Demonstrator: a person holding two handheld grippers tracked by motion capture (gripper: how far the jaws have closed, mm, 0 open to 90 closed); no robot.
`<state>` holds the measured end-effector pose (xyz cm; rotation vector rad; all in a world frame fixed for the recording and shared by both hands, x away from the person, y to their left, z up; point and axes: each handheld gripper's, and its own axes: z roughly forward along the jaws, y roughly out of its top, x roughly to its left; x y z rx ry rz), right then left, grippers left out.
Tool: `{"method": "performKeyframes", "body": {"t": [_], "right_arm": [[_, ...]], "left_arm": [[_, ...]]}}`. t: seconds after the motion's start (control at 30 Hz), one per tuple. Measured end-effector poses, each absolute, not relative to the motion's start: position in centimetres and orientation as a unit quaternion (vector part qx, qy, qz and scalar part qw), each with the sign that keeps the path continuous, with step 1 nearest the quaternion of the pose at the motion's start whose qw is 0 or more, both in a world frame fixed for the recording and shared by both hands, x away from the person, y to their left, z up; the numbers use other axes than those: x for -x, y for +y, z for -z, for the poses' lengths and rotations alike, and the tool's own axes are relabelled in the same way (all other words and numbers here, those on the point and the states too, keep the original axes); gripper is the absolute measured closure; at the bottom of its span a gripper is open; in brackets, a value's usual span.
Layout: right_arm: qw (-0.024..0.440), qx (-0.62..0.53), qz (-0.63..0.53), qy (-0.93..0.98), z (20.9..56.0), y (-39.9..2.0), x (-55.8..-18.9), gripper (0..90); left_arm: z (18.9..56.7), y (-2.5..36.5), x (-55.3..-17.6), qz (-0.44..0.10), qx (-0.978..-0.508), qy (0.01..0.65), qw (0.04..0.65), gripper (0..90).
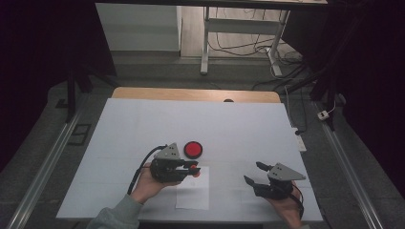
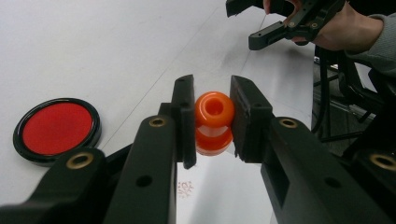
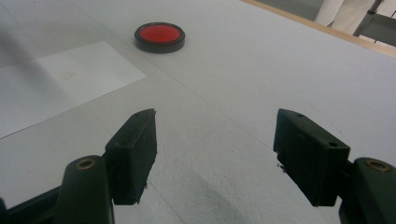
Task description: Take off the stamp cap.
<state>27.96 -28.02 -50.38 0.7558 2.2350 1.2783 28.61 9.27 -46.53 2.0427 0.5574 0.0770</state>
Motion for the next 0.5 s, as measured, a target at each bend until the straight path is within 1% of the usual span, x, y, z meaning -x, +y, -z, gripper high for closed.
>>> {"method": "performKeyframes", "body": {"t": [0.5], "right_arm": [[0.211,-0.263,-0.473,0.814,49.7,-26.4,-27.7,30.5]], "left_arm": [[46.4,9.4,-28.6,-0.035,-0.837,0.231,0.495,72.7]]}}
